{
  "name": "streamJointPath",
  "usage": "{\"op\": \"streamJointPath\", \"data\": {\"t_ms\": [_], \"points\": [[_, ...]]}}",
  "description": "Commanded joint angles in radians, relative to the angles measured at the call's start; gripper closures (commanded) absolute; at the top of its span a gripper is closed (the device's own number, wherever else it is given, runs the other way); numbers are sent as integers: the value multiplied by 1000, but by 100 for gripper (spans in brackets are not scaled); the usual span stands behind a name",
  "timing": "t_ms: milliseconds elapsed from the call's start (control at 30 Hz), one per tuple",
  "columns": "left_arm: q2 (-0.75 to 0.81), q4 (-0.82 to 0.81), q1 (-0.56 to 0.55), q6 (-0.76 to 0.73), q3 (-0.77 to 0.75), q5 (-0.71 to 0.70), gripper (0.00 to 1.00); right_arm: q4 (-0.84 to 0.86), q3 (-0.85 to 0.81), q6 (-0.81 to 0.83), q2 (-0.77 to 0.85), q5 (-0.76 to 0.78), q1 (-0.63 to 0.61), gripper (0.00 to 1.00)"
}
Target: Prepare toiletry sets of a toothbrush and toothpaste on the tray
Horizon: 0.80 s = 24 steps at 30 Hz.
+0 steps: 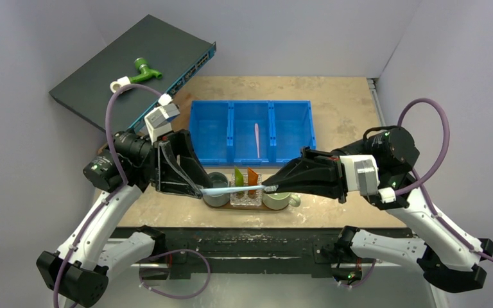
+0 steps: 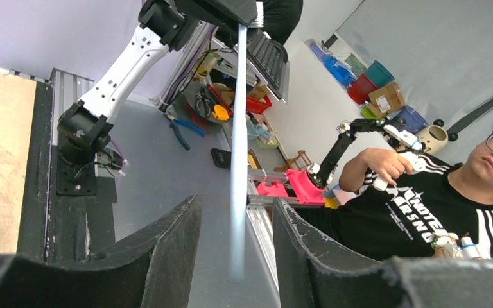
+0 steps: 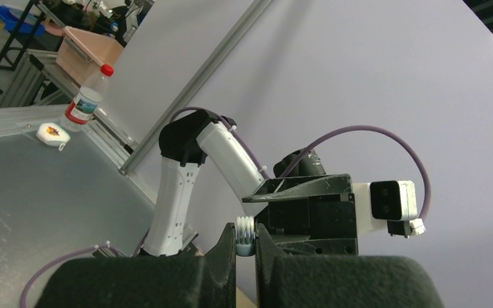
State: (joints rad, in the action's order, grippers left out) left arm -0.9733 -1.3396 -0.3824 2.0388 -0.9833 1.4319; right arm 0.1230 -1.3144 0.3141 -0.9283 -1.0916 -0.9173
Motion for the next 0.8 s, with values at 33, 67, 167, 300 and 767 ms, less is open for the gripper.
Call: {"op": "streamJointPath", "data": {"t_ms": [33, 67, 167, 300, 767], "points": [[25, 111, -3, -124, 5, 7, 55, -27, -26, -3, 26, 26, 0, 100], [27, 131, -3, -134, 7, 8, 55, -29, -24, -7, 30, 33, 0, 100], [26, 172, -3, -161, 6, 9, 55, -49, -19, -11, 41, 56, 0, 100], [28, 286, -1, -232, 3, 9, 55, -95, -23, -19, 47, 92, 0, 100], [76, 1739, 16, -1282, -258, -107, 54, -273, -43, -89, 61, 259, 0, 100]]}}
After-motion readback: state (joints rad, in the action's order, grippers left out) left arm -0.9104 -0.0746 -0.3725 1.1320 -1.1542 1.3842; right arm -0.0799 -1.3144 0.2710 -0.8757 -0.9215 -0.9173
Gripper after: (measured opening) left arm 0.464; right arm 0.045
